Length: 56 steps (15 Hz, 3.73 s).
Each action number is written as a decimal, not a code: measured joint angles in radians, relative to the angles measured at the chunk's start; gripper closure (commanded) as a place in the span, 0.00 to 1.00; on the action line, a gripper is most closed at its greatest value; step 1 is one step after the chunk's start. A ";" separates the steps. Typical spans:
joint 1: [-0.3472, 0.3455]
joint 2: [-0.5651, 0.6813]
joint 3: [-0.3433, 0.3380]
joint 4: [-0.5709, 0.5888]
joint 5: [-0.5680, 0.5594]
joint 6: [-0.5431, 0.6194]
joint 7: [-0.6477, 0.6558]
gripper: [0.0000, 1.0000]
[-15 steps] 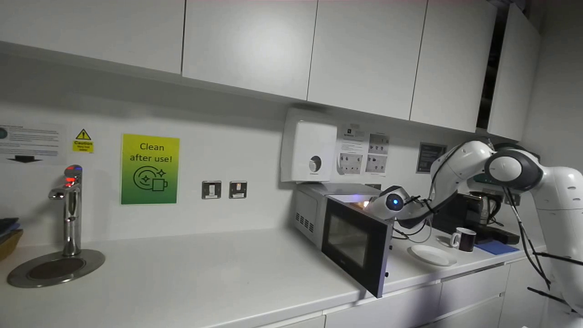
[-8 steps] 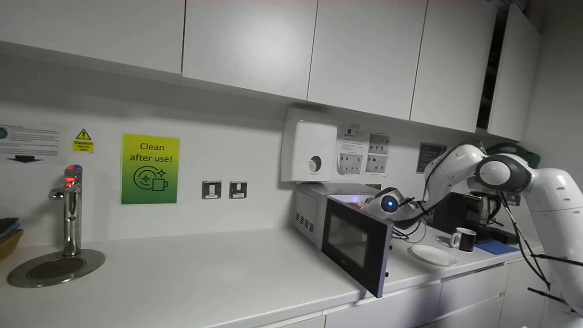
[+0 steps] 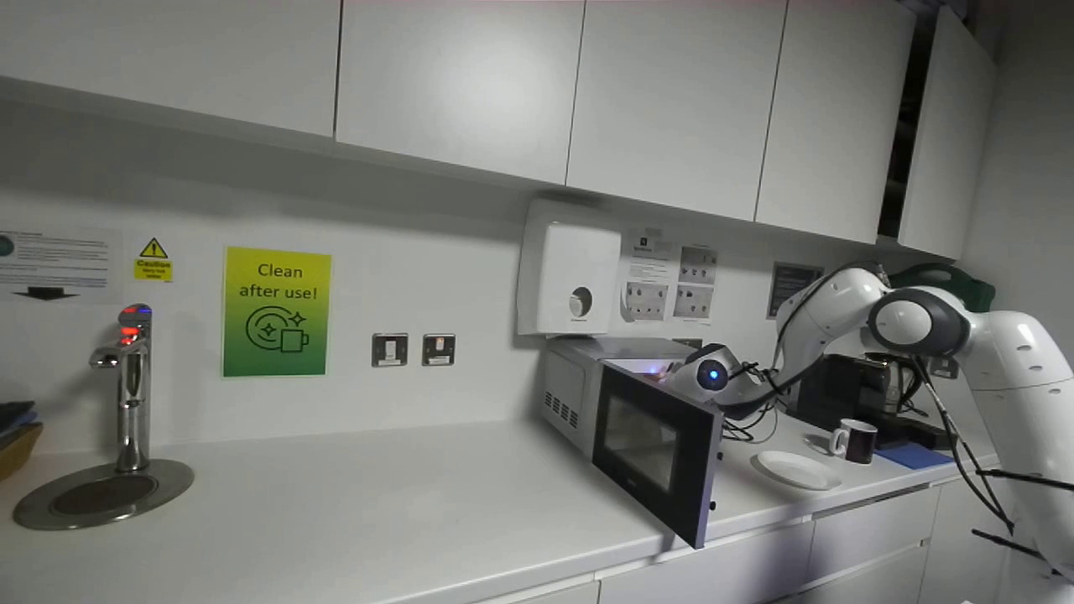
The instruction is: Remove the mug from the microwave and put it on the counter
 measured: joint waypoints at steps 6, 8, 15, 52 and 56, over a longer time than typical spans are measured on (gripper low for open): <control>0.000 0.000 0.002 0.003 -0.003 0.001 0.000 0.34; 0.000 0.000 0.002 0.003 -0.004 0.001 0.000 0.31; 0.000 0.002 0.006 0.003 -0.005 0.003 0.000 0.30; 0.001 0.004 0.061 0.040 -0.071 0.092 0.000 0.57; 0.001 0.010 0.063 0.044 -0.071 0.092 0.000 0.45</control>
